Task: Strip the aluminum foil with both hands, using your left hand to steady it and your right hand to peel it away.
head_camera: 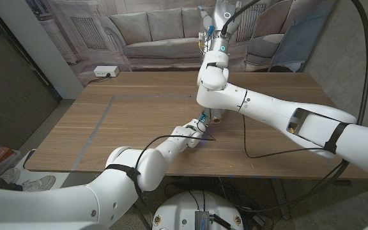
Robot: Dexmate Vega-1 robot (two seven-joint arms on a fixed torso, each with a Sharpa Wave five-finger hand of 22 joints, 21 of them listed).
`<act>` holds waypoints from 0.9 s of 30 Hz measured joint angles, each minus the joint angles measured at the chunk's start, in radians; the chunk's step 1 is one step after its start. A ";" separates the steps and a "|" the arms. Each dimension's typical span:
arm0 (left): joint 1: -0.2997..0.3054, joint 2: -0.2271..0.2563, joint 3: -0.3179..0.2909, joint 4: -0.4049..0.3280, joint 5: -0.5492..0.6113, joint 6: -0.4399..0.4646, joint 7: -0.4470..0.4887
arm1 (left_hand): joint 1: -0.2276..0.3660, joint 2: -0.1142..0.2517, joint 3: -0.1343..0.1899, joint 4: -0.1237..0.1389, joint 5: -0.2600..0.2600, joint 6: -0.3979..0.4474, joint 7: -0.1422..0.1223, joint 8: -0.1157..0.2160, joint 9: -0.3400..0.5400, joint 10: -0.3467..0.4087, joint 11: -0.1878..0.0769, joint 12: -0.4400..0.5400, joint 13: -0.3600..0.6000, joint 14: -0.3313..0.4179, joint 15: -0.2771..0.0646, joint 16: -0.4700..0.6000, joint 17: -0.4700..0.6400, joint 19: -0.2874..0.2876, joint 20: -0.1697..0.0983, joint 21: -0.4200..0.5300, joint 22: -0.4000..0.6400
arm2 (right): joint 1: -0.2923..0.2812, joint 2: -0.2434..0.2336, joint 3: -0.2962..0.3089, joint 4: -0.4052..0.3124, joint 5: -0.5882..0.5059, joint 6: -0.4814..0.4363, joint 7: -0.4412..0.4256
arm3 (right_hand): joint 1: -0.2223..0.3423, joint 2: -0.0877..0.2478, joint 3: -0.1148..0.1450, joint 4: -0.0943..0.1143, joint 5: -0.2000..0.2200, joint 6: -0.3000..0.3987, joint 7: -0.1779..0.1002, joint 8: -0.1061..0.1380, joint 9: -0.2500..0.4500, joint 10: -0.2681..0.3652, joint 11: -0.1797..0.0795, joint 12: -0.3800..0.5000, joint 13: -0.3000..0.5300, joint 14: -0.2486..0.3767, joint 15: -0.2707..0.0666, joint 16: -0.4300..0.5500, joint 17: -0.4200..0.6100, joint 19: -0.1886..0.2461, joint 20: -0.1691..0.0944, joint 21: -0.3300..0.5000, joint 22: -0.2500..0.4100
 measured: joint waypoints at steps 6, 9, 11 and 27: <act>0.030 0.008 0.009 -0.058 -0.006 0.014 0.022 | 0.000 0.000 0.000 0.000 0.000 0.000 0.000 0.000 0.000 -0.004 0.004 0.001 0.000 0.000 0.000 0.000 0.000 0.000 0.000 0.000 0.000 | -0.034 -0.029 0.052 -0.057 0.049 0.060 0.010 | -0.184 0.006 -0.036 0.001 0.005 -0.062 0.004 -0.007 -0.024 -0.064 0.028 -0.052 -0.039 -0.087 0.046 -0.032 -0.037 -0.046 0.060 -0.067 0.000; 0.047 0.015 0.017 -0.092 -0.013 0.021 0.034 | 0.000 0.000 0.000 0.000 0.000 0.000 0.000 0.000 0.000 -0.004 0.004 0.001 0.000 0.000 0.000 -0.008 0.000 0.000 0.000 0.000 0.000 | -0.059 -0.045 0.085 -0.084 0.069 0.106 0.009 | -0.263 0.000 -0.055 -0.004 0.014 -0.087 0.001 -0.007 -0.036 -0.094 0.033 -0.071 -0.059 -0.150 0.067 -0.046 -0.058 -0.084 0.084 -0.109 0.000; 0.052 0.018 0.020 -0.103 -0.016 0.025 0.042 | 0.005 -0.005 0.000 0.000 0.000 0.000 0.000 0.000 0.000 -0.004 0.004 0.001 0.000 0.000 0.000 -0.008 0.000 0.000 0.000 0.000 0.000 | -0.076 -0.054 0.106 -0.098 0.074 0.122 0.006 | -0.312 -0.006 -0.064 -0.008 0.018 -0.117 -0.006 -0.007 -0.045 -0.124 0.033 -0.087 -0.075 -0.198 0.077 -0.048 -0.076 -0.111 0.110 -0.143 -0.002; 0.143 0.060 0.071 -0.274 -0.064 0.057 0.107 | 0.006 -0.005 0.007 0.001 0.000 -0.002 0.002 0.000 0.005 -0.004 0.004 0.005 0.005 0.000 0.000 -0.008 0.005 0.000 0.000 0.000 0.000 | -0.218 -0.145 0.256 -0.189 0.060 0.376 -0.073 | -0.360 -0.017 -0.066 -0.044 0.034 -0.162 -0.026 0.001 -0.080 -0.197 0.012 -0.107 -0.142 -0.317 0.060 -0.043 -0.173 -0.149 0.143 -0.259 -0.005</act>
